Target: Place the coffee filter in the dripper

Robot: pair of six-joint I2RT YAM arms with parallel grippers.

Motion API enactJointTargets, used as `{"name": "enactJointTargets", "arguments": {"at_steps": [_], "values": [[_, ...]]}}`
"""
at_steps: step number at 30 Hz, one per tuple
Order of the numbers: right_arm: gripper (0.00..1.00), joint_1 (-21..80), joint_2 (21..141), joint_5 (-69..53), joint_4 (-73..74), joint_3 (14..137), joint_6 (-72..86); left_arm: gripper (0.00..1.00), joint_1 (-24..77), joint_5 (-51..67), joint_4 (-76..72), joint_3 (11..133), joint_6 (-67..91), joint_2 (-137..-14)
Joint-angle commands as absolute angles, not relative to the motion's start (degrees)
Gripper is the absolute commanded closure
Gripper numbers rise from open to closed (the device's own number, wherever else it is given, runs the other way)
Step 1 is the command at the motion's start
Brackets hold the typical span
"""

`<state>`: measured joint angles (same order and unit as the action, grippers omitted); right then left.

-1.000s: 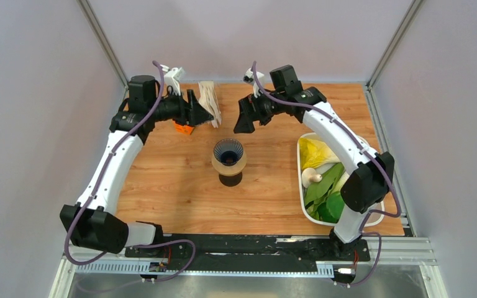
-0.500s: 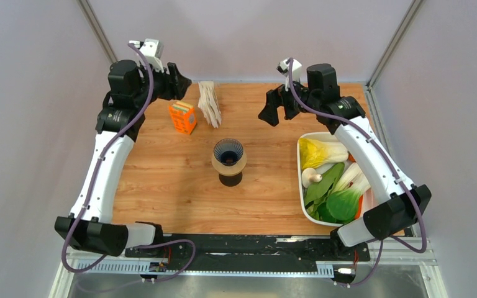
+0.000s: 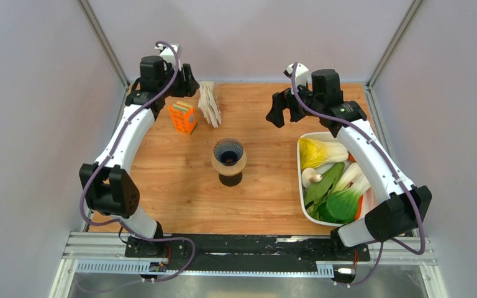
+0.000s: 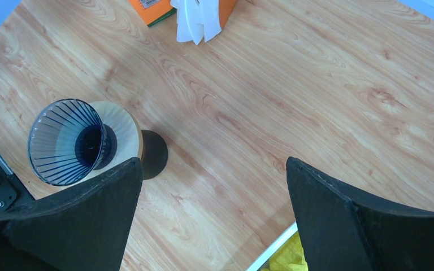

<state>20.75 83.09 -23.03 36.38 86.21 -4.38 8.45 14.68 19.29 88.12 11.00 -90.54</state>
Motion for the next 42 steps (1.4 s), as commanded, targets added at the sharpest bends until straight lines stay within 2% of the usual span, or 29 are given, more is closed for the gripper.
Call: {"name": "enactJointTargets", "arguments": {"at_steps": [1,11,21,25,28,31,37,42], "values": [[0.0,20.2,80.9,-23.2,33.3,85.7,-4.2,0.41,7.8,15.8,14.6,92.4,12.4,-93.5],[0.0,19.4,80.6,-26.7,31.7,83.6,-2.6,0.47,7.5,20.8,13.0,95.4,14.5,-101.4],[0.0,15.9,81.5,-35.9,29.8,85.0,6.0,0.46,7.6,29.8,9.8,90.3,17.9,-96.3],[0.0,15.3,78.1,-35.0,27.5,80.3,5.9,0.43,7.9,26.1,8.5,88.1,17.8,-93.9],[0.0,15.2,76.7,-32.7,27.0,79.0,5.2,0.55,8.0,24.2,8.4,90.6,18.3,-96.4],[0.0,14.9,75.9,-31.8,26.7,78.1,4.8,0.62,9.2,22.1,9.1,96.3,17.9,-101.9],[0.0,14.1,75.6,-30.3,26.6,76.9,4.3,0.69,12.1,14.5,13.4,107.3,17.0,-112.6],[0.0,13.6,75.9,-29.8,26.3,75.9,4.4,0.73,14.5,5.6,14.2,111.2,16.0,-117.9]]}}
